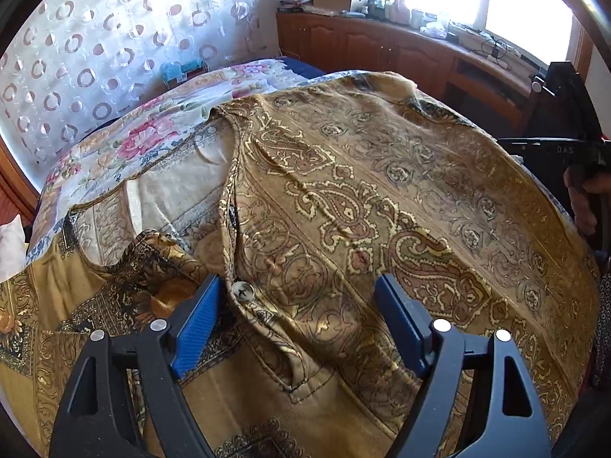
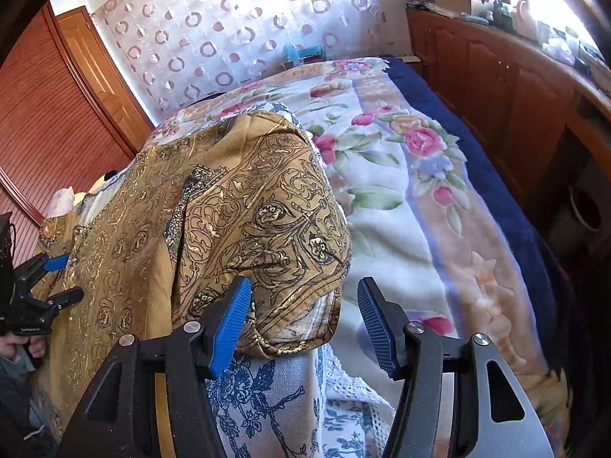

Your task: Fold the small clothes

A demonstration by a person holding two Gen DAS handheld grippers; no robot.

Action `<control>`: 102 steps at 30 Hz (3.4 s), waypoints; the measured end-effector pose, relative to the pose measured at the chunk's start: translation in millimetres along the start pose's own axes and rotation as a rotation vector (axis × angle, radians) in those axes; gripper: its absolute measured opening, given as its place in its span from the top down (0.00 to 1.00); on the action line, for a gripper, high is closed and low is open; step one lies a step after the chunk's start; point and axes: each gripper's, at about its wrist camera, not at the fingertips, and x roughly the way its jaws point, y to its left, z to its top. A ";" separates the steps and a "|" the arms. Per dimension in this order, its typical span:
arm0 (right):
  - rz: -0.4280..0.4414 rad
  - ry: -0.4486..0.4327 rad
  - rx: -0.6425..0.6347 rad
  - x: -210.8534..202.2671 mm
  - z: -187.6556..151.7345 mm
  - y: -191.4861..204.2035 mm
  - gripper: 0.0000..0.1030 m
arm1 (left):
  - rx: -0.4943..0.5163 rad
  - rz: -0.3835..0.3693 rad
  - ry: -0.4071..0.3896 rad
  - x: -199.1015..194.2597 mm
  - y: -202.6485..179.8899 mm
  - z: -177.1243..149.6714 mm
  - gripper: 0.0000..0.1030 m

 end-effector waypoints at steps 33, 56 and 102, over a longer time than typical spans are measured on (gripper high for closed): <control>-0.080 -0.192 -0.258 -38.8 24.9 76.6 0.93 | -0.001 -0.004 -0.033 1.9 0.6 -4.7 0.19; -0.038 -0.096 -0.135 23.7 26.5 41.2 0.54 | 0.000 -0.002 -0.034 2.1 1.0 -6.0 0.19; -0.027 -0.038 -0.374 128.9 66.0 82.7 0.48 | -0.315 0.292 -0.171 -116.9 161.9 -67.4 0.19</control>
